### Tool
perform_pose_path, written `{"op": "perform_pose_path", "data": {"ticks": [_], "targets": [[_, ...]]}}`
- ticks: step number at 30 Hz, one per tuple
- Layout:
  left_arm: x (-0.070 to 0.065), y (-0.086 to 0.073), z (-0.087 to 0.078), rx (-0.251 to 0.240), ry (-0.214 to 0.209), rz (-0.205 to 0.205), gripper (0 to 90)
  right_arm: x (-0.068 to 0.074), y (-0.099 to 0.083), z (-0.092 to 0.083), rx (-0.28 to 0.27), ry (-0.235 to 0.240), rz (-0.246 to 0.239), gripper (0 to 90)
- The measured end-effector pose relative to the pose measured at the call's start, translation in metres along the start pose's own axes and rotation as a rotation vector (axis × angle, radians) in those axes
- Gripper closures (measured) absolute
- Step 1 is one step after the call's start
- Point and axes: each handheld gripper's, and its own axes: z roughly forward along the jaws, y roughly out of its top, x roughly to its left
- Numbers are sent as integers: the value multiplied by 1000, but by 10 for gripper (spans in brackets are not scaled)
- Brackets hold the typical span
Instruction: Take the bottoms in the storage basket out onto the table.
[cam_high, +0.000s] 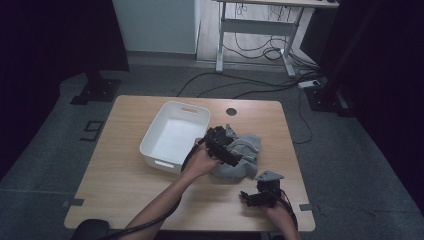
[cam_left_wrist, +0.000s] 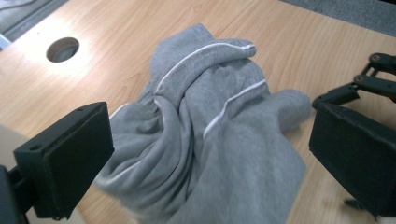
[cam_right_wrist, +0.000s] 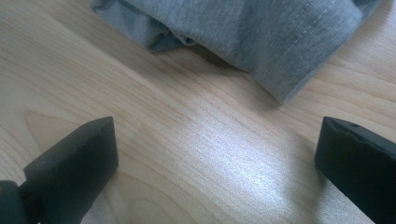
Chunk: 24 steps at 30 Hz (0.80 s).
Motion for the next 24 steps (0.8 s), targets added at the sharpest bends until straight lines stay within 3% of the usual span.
{"op": "perform_pose_path", "data": {"ticks": [11, 16, 24], "targets": [[26, -24, -45, -55, 53, -39, 0, 0, 0, 0, 0, -2, -1, 0], [41, -42, -66, -68, 85, -71, 0, 0, 0, 0, 1, -1, -1, 0], [61, -76, -93, -72, 133, -87, 0, 0, 0, 0, 1, -2, 0, 0]]}}
